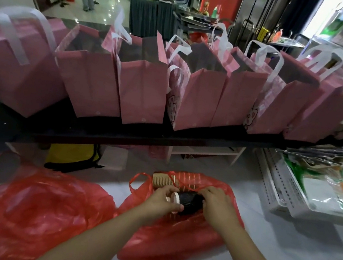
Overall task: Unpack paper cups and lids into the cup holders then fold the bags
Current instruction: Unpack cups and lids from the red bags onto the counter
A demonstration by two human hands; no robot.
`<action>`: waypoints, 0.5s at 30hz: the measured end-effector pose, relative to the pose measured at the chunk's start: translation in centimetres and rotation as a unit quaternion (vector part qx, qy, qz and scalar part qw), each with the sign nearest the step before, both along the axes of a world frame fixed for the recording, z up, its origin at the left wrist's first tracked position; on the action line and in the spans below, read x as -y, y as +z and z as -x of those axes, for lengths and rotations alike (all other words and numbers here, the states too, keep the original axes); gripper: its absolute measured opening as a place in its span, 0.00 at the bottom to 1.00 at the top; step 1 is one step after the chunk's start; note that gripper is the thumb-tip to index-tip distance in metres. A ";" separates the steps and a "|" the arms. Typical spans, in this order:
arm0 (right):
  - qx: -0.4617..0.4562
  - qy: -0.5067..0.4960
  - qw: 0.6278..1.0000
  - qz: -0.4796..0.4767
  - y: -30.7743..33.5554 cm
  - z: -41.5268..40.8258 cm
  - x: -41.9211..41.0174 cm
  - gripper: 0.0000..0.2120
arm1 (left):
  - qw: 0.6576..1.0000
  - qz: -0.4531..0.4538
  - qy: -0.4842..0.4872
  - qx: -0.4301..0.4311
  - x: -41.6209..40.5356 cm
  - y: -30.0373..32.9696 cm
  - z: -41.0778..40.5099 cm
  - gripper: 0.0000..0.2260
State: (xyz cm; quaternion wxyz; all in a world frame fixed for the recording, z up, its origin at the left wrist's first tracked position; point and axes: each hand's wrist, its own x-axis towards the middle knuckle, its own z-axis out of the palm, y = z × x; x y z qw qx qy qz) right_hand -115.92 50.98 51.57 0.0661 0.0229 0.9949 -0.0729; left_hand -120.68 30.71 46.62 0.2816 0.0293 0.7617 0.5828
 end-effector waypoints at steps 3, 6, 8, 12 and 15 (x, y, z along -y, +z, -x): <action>-0.021 -0.017 0.999 0.020 0.3 -0.1 0.1 0.22 | 0.999 -0.026 0.017 0.009 1.4 0.8 0.2 0.20; -0.054 -0.002 0.997 0.049 0.7 0.0 0.7 0.28 | 0.999 -0.033 0.041 -0.001 3.7 2.0 0.6 0.19; -0.049 0.053 0.996 0.050 0.8 0.2 1.7 0.33 | 0.998 -0.029 0.050 -0.022 5.5 3.0 1.0 0.20; -0.064 0.115 0.991 0.004 1.3 1.8 5.0 0.41 | 0.994 -0.023 0.062 -0.084 9.1 5.6 1.8 0.22; -0.077 0.135 0.988 0.004 2.0 3.4 8.1 0.44 | 0.990 -0.007 0.070 -0.119 11.8 7.3 1.5 0.23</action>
